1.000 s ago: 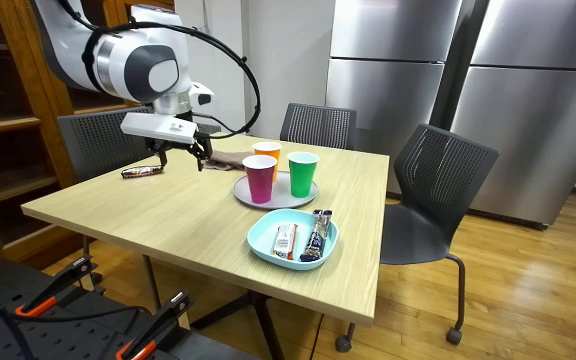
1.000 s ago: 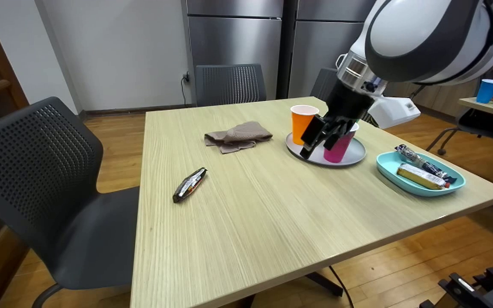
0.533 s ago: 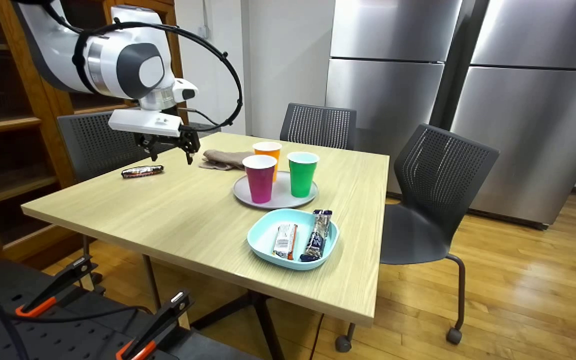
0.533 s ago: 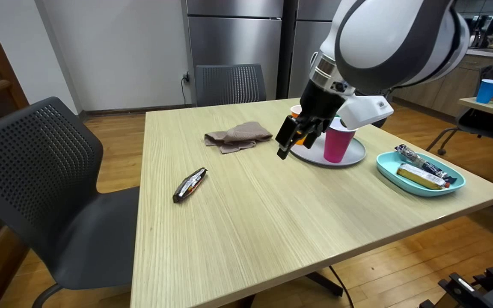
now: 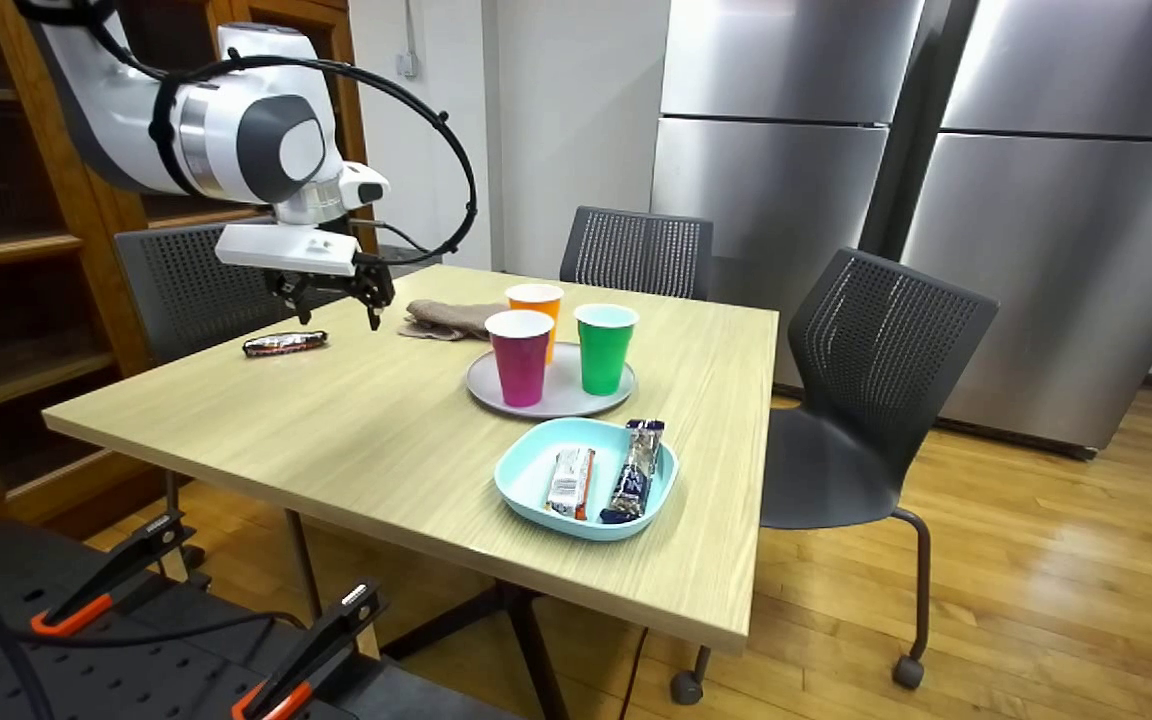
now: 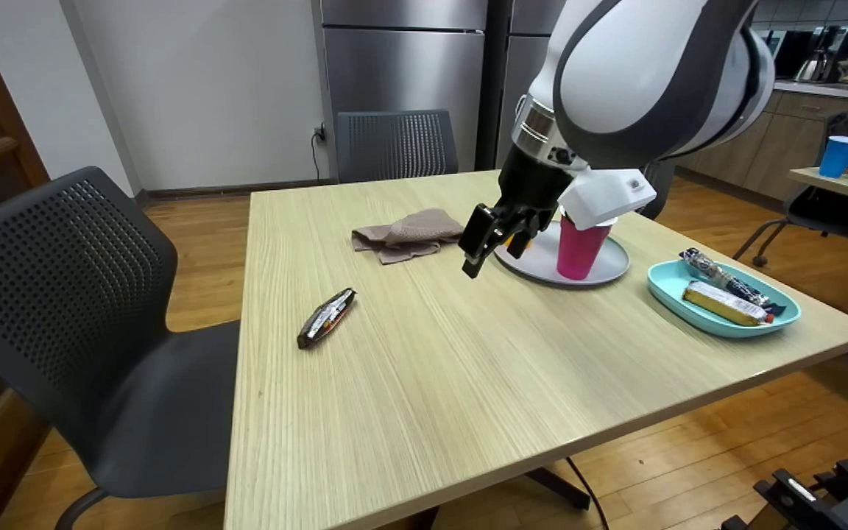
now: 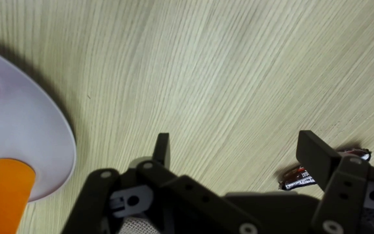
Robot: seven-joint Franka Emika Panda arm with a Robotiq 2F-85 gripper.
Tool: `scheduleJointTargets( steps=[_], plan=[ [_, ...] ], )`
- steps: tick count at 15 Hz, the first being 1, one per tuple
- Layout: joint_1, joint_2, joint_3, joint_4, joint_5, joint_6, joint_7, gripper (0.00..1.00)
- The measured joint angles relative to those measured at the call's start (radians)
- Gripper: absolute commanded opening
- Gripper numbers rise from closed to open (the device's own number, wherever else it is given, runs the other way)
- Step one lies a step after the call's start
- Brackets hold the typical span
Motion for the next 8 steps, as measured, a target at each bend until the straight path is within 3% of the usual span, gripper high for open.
scheduleJointTargets(
  steps=[8],
  plan=[
    [0.0, 0.006, 0.0, 0.004, 0.002, 0.0, 0.004, 1.0]
  ],
)
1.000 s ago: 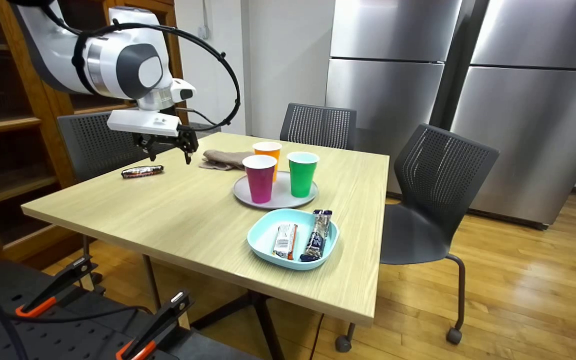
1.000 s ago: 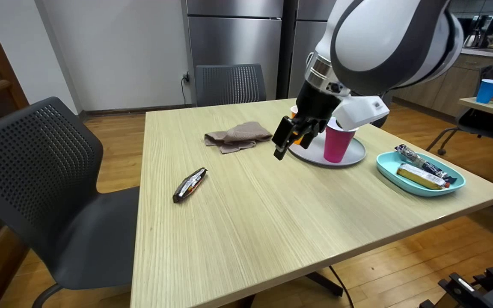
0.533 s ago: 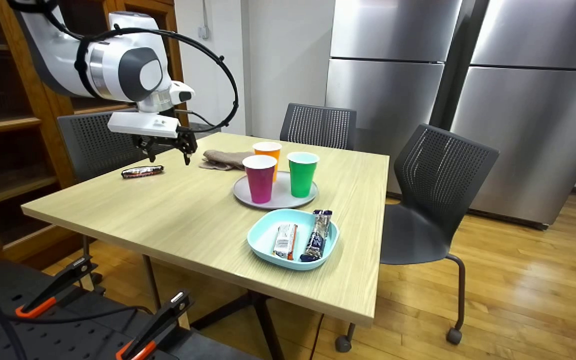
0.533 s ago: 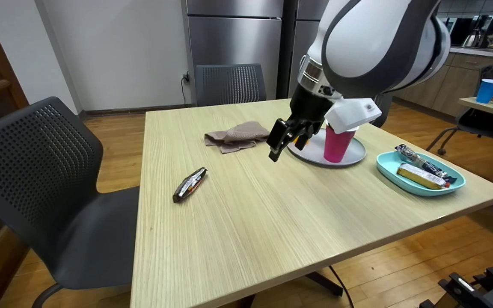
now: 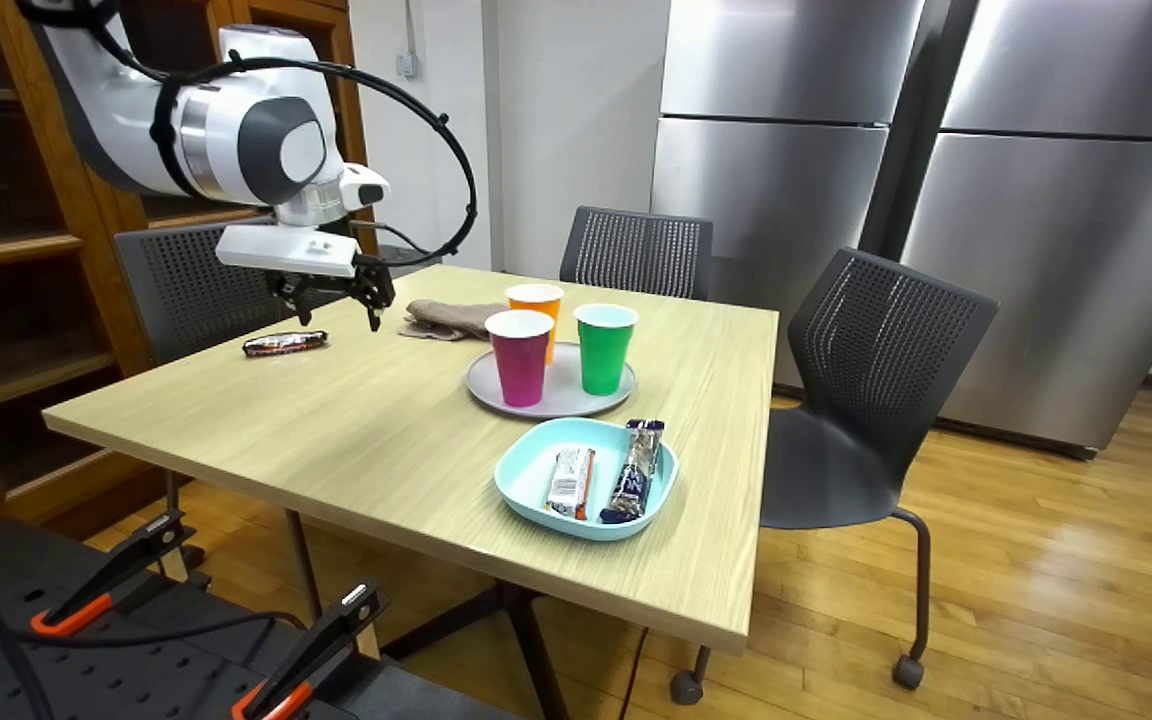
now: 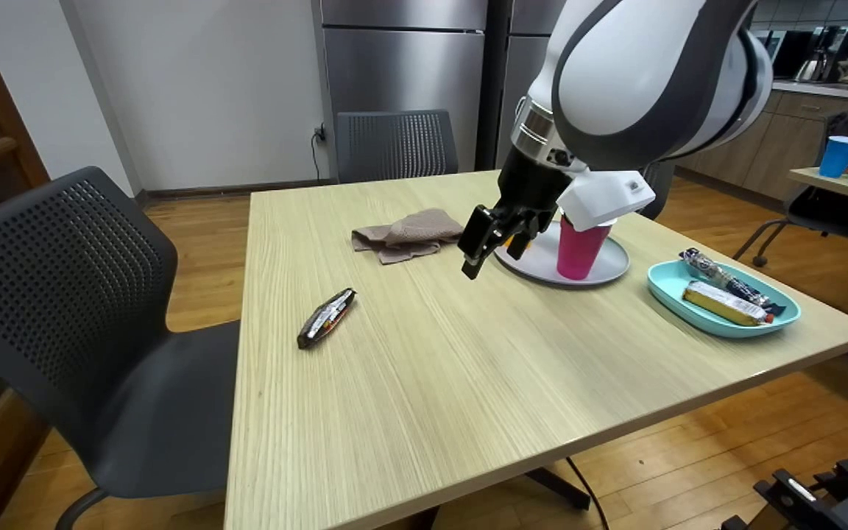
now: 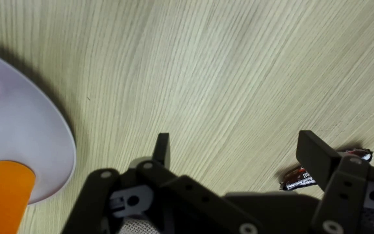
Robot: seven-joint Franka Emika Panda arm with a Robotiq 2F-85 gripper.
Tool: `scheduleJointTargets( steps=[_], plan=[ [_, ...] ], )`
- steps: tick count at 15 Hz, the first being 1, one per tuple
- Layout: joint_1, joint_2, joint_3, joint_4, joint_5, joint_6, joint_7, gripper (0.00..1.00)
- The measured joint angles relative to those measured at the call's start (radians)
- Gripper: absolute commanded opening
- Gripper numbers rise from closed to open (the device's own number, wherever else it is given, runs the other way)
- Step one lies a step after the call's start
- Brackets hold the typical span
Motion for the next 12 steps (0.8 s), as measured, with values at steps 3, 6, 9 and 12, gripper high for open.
scheduleJointTargets(
  steps=[3, 6, 9, 12],
  plan=[
    [0.028, 0.023, -0.013, 0.034, 0.008, -0.001, 0.075, 1.0],
    [0.145, 0.051, -0.091, 0.091, 0.008, -0.012, 0.201, 1.0],
    [0.306, 0.091, -0.197, 0.175, 0.001, -0.062, 0.339, 1.0],
    [0.429, 0.148, -0.265, 0.284, -0.019, -0.15, 0.462, 1.0]
  ],
)
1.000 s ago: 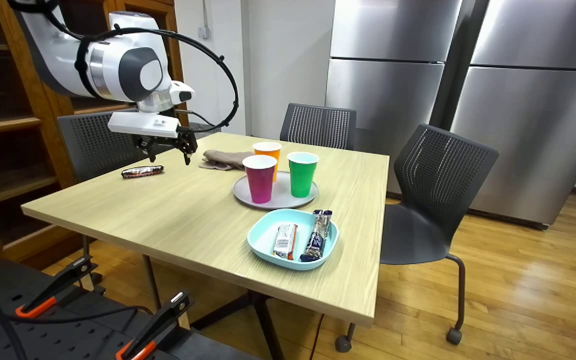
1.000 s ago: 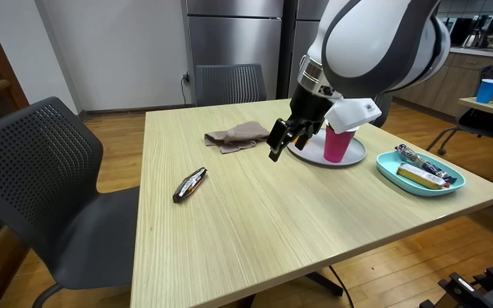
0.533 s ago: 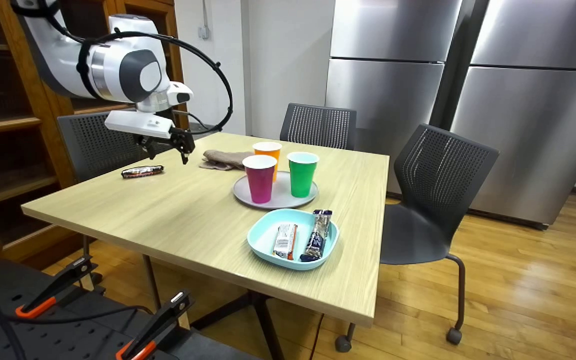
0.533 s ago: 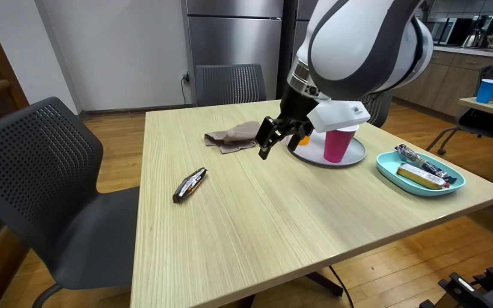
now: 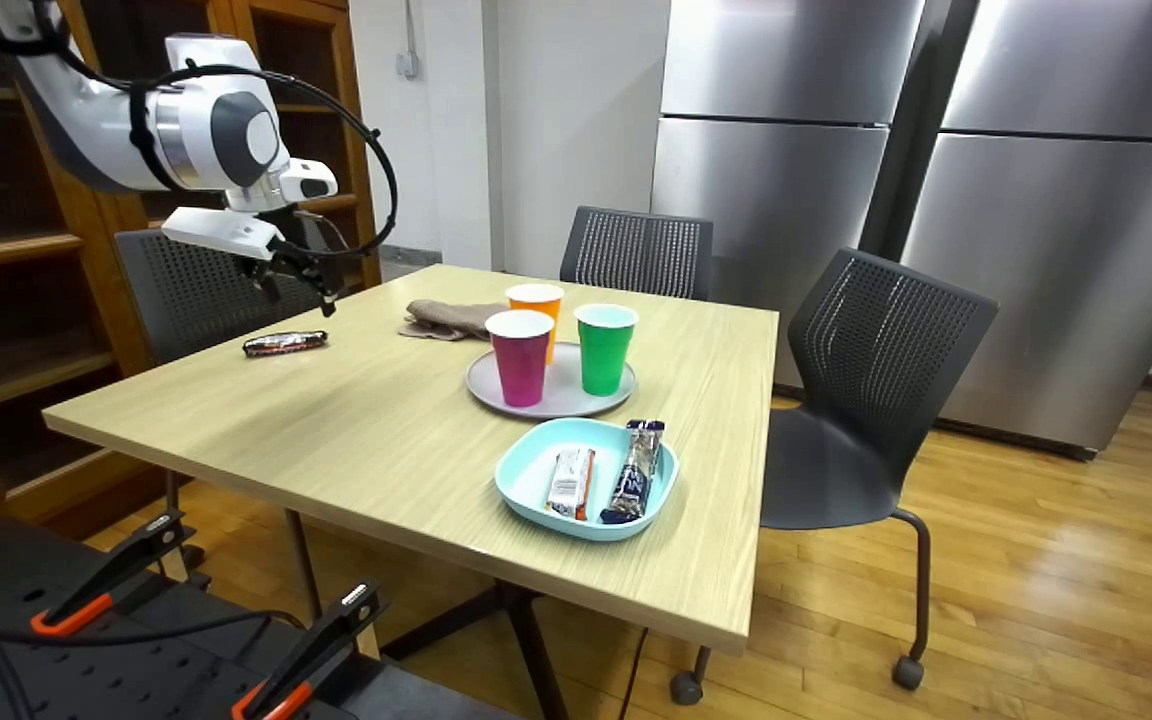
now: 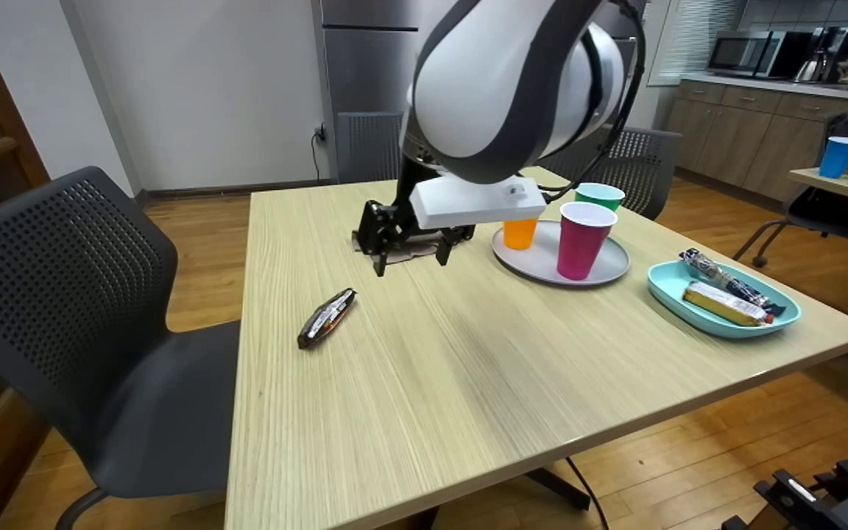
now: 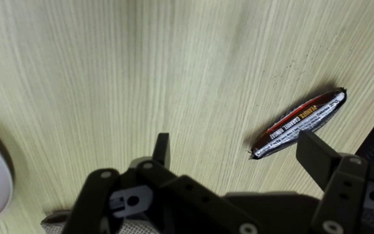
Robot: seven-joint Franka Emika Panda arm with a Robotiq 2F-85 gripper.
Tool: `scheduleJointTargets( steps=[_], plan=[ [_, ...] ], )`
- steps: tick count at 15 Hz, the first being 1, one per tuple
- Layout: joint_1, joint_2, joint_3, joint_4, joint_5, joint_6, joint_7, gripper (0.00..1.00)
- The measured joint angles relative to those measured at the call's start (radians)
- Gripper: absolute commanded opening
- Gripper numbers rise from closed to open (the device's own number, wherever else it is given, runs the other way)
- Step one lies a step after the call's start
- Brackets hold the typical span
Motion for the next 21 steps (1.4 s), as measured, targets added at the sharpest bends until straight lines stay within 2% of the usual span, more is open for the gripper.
scheduleJointTargets(
  steps=[3, 6, 11, 21],
  plan=[
    [0.061, 0.055, -0.015, 0.105, -0.022, -0.09, 0.087, 1.0],
    [0.087, 0.097, -0.012, 0.184, -0.022, -0.146, 0.141, 1.0],
    [0.093, 0.184, -0.012, 0.287, -0.015, -0.159, 0.212, 1.0],
    [0.093, 0.337, -0.01, 0.439, 0.041, -0.158, 0.276, 1.0]
  ],
)
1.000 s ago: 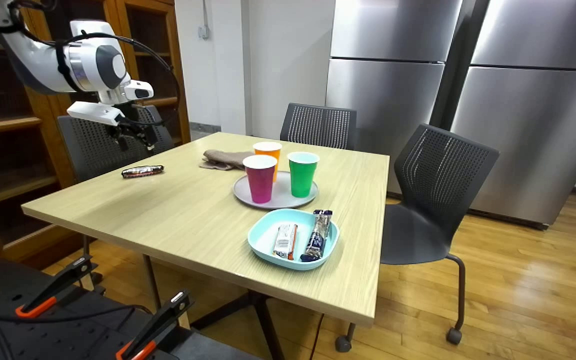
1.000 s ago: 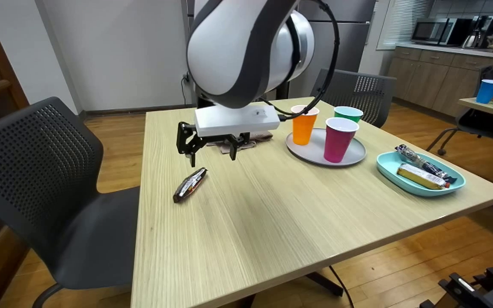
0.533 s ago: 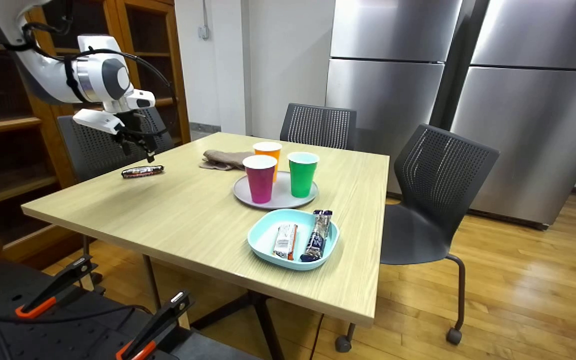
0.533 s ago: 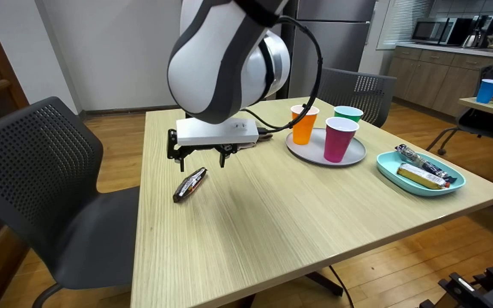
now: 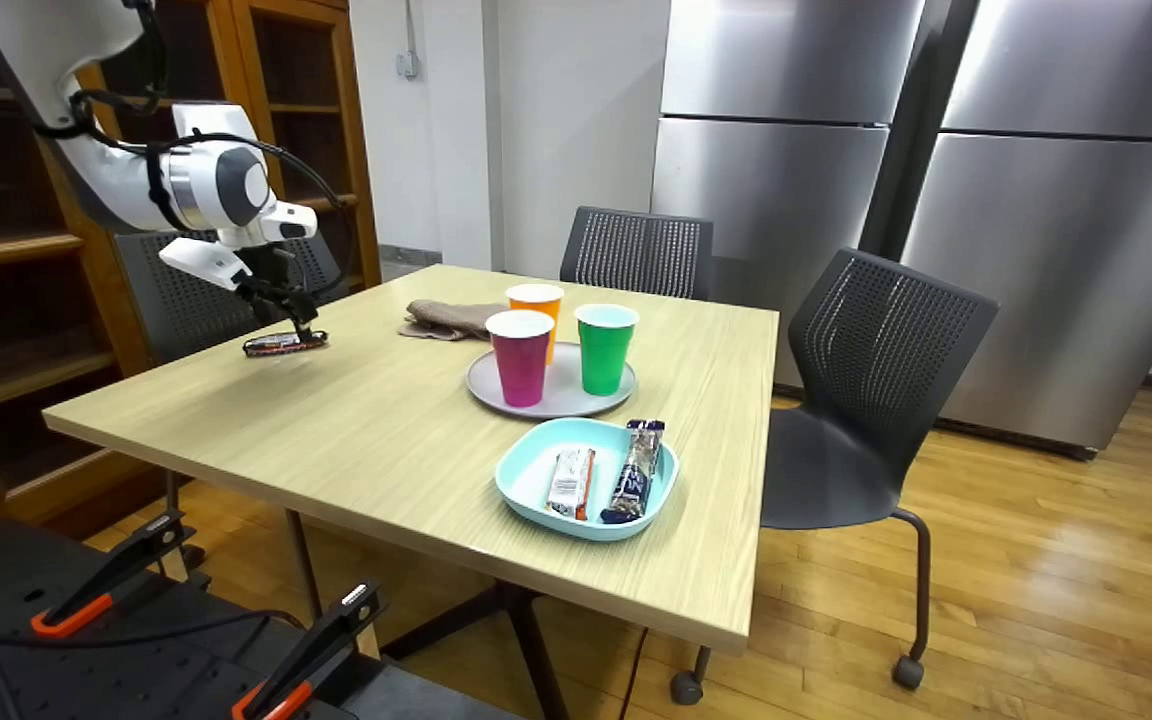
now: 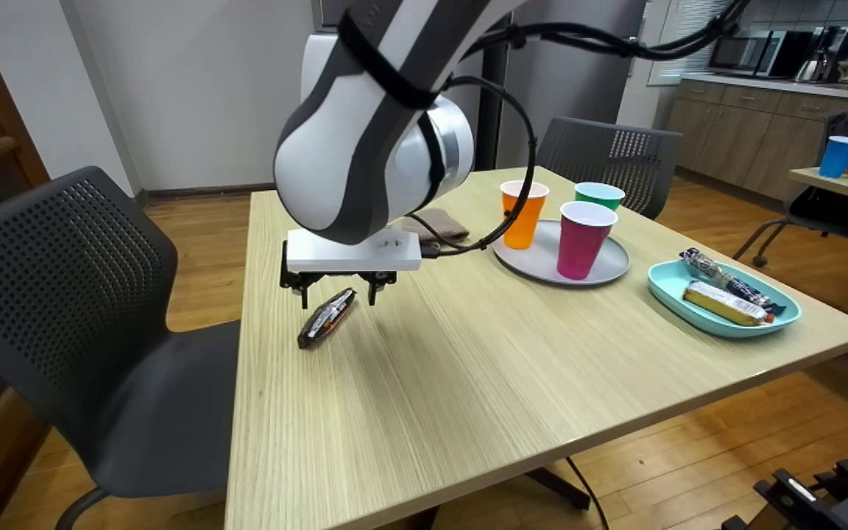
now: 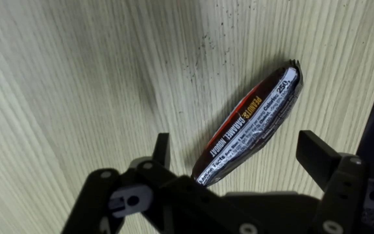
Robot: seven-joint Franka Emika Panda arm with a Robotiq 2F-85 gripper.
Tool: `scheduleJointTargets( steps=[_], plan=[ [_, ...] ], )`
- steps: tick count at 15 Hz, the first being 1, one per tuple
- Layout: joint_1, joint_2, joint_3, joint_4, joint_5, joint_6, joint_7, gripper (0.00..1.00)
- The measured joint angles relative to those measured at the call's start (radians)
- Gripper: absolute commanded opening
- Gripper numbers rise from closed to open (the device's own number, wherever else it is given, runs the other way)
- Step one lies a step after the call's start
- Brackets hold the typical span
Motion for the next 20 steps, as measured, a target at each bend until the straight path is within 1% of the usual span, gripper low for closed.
scheduleJointTargets(
  steps=[5, 6, 7, 8, 9, 11, 16, 17, 18, 20],
  plan=[
    [-0.004, 0.054, 0.0, 0.053, 0.005, -0.001, 0.016, 1.0],
    [-0.005, 0.063, 0.0, 0.062, 0.005, -0.001, 0.017, 0.75],
    [-0.007, 0.07, 0.0, 0.069, 0.005, -0.001, 0.017, 0.74],
    [-0.008, 0.076, 0.0, 0.076, 0.005, -0.001, 0.017, 0.68],
    [-0.009, 0.081, 0.0, 0.083, 0.005, -0.001, 0.017, 0.58],
    [-0.009, 0.089, 0.0, 0.093, 0.005, -0.001, 0.017, 0.42],
    [-0.01, 0.097, 0.0, 0.108, 0.005, -0.002, 0.017, 0.05],
    [-0.01, 0.097, 0.0, 0.109, 0.005, -0.002, 0.017, 0.01],
    [-0.01, 0.097, 0.0, 0.109, 0.005, -0.002, 0.017, 0.0],
    [-0.008, 0.094, 0.0, 0.109, 0.005, -0.001, 0.017, 0.04]
  ],
)
